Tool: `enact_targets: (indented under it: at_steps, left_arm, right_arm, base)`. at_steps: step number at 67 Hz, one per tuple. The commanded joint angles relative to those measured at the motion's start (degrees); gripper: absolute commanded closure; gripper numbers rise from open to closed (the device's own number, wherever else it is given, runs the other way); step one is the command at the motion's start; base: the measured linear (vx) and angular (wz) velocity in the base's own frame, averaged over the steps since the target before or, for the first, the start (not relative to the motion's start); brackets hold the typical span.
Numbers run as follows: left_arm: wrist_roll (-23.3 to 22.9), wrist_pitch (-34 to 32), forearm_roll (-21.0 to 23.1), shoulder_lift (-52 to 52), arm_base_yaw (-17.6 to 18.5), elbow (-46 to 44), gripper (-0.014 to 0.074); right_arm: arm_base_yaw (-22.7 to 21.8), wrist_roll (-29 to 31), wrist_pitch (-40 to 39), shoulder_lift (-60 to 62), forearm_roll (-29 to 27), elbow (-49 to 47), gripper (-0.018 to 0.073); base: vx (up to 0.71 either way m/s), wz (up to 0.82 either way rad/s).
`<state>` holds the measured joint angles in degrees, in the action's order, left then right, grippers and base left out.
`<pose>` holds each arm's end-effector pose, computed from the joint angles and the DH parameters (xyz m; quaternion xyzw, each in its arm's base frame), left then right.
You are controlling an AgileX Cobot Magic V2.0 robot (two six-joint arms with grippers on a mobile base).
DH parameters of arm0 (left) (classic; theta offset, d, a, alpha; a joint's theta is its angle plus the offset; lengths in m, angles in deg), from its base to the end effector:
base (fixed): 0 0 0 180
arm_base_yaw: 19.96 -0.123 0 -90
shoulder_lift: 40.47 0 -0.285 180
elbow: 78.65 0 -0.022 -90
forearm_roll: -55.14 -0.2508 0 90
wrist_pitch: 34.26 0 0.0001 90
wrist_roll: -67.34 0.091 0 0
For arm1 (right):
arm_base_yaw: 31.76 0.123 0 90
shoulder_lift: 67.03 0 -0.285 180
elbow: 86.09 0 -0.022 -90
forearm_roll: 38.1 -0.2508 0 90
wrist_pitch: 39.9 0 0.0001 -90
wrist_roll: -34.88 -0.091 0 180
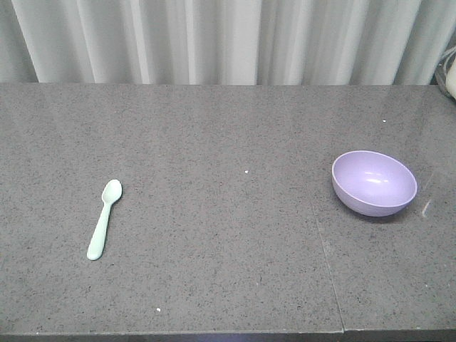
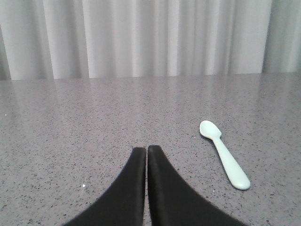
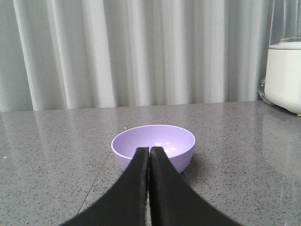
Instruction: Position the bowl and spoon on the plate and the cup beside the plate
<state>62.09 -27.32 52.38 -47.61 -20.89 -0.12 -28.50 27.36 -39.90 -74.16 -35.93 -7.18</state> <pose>0.0565 0.0015 0.1951 -0.0237 0.7226 -0.0074 0.6908 0.0566 0.0032 0.2038 0.0124 0.6821 0.0549 0.7291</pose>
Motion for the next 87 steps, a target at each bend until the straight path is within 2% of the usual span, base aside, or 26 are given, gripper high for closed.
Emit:
enact_targets:
  at_steps: [1,87]
  left_arm:
    - [-0.7,-4.3,0.2,0.8,0.0,-1.1,0.0603]
    - [-0.7,-4.6,0.2,0.8,0.0,-1.4,0.0603]
  right_arm:
    - [-0.1,0.6,-4.1,0.5,0.2,0.5,0.0570]
    - [-0.1,0.7,-4.3,0.5,0.4,0.4,0.0570]
  base:
    - [0.00,0.00]
    - [0.00,0.00]
